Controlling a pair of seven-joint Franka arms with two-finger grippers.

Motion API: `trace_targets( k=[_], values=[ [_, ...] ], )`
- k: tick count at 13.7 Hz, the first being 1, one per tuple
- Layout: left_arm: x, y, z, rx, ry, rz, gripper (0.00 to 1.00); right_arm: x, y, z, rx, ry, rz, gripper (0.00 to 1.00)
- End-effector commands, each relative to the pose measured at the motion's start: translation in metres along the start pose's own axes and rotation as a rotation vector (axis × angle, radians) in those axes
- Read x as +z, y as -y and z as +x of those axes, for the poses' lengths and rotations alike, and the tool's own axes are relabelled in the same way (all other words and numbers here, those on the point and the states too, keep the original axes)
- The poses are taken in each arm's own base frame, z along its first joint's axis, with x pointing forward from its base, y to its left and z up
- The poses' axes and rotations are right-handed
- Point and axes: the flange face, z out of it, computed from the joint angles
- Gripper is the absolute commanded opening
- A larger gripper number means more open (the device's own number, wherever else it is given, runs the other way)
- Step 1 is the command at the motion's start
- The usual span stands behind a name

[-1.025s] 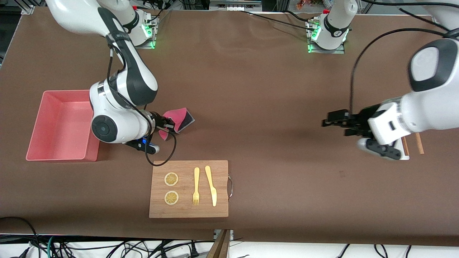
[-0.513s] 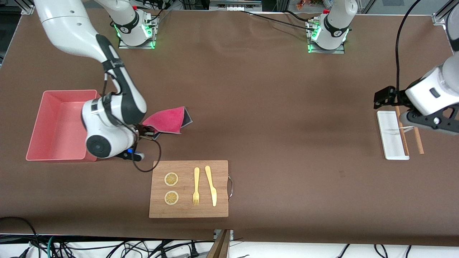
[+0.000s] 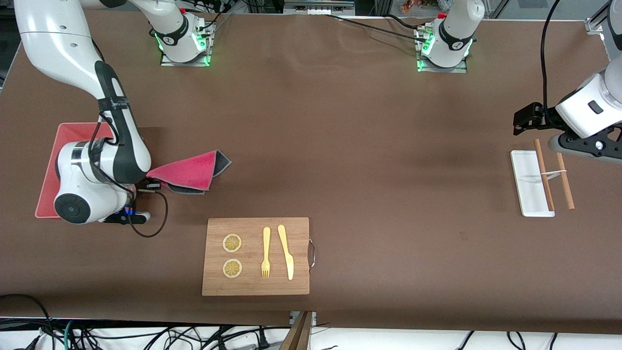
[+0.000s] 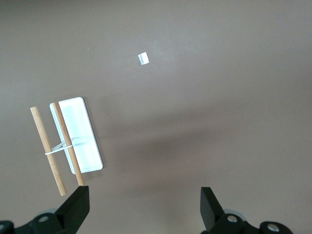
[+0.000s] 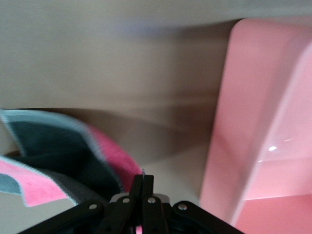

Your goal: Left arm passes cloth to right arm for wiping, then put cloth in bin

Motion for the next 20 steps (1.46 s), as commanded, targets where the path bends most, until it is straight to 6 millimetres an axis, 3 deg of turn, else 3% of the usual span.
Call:
trace_targets(
  k=[1,3,4,6,9,12,15,16,20],
  values=[
    [-0.007,0.013,-0.024,-0.015,-0.058,0.003,1.00,-0.020,0.006,-0.002,-0.041,-0.042,-0.040,0.00],
    [-0.013,-0.004,-0.024,0.028,-0.056,0.055,1.00,-0.032,0.025,0.000,-0.012,-0.080,-0.038,0.00],
    [-0.008,-0.002,-0.026,0.007,-0.029,0.039,1.00,-0.034,0.043,0.001,0.031,-0.102,-0.035,0.00],
    [-0.012,0.004,-0.024,-0.002,-0.041,0.033,1.00,-0.031,0.092,-0.001,0.102,-0.121,-0.027,0.00],
    [-0.016,-0.016,-0.031,0.023,-0.010,-0.019,1.00,-0.027,0.164,-0.007,0.225,-0.153,0.043,0.00],
    [-0.013,-0.015,-0.026,0.022,-0.040,-0.024,1.00,-0.024,0.215,-0.012,0.305,-0.198,0.083,0.00],
    [-0.009,0.006,-0.022,-0.014,-0.068,-0.032,1.00,-0.023,0.281,-0.025,0.392,-0.221,0.214,0.00],
    [-0.009,0.002,-0.021,-0.008,-0.067,-0.032,1.00,-0.025,0.300,-0.028,0.412,-0.231,0.264,0.00],
    [-0.007,0.002,-0.021,-0.007,-0.063,-0.026,1.00,-0.020,0.349,-0.038,0.471,-0.253,0.366,0.00]
  ],
)
